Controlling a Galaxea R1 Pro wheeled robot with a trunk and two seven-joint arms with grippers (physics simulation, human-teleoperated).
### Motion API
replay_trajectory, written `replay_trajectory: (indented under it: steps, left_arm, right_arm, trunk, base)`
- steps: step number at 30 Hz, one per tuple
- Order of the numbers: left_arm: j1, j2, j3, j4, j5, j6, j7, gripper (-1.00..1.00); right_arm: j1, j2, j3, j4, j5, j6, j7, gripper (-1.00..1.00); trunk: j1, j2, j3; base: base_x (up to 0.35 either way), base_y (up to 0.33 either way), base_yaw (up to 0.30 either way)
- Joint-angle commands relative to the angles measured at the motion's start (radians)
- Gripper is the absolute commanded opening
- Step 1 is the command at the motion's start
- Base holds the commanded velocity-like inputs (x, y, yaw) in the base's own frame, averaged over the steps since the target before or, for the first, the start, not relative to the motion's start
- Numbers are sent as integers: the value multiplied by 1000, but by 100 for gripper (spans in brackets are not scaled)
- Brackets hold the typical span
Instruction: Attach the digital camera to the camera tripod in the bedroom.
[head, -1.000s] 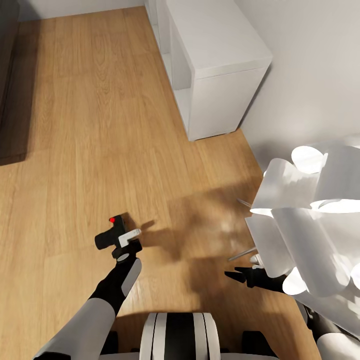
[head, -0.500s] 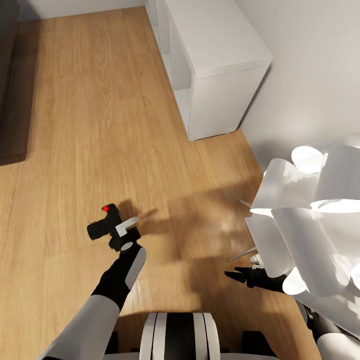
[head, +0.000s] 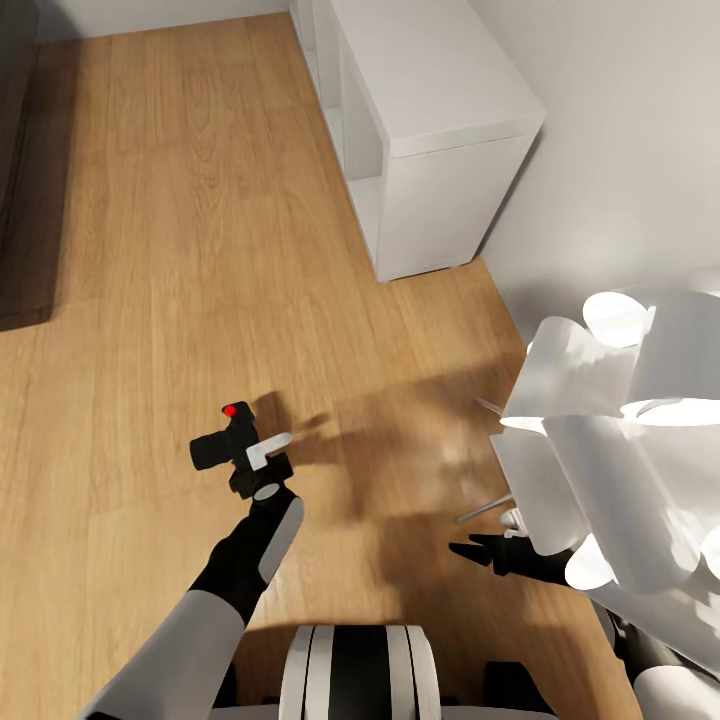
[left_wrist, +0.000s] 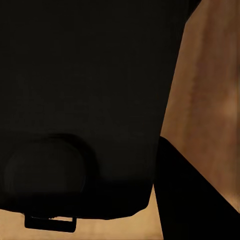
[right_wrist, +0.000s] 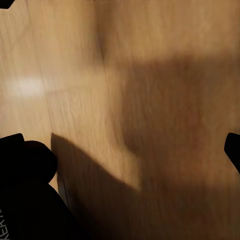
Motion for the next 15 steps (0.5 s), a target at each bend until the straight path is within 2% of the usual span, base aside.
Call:
replay_trajectory:
  steps: [1, 15]
  left_arm:
    - [0, 0, -2, -1, -2, 9, 4, -100]
    - [0, 0, -3, 5, 2, 11, 4, -100]
  right_arm:
    - [0, 1, -3, -1, 8, 9, 7, 100]
    - [0, 1, -3, -1, 8, 8, 7, 100]
  trunk:
    - [0, 0, -1]
    - [0, 0, -1]
  base:
    - [0, 0, 0]
    - [0, 0, 0]
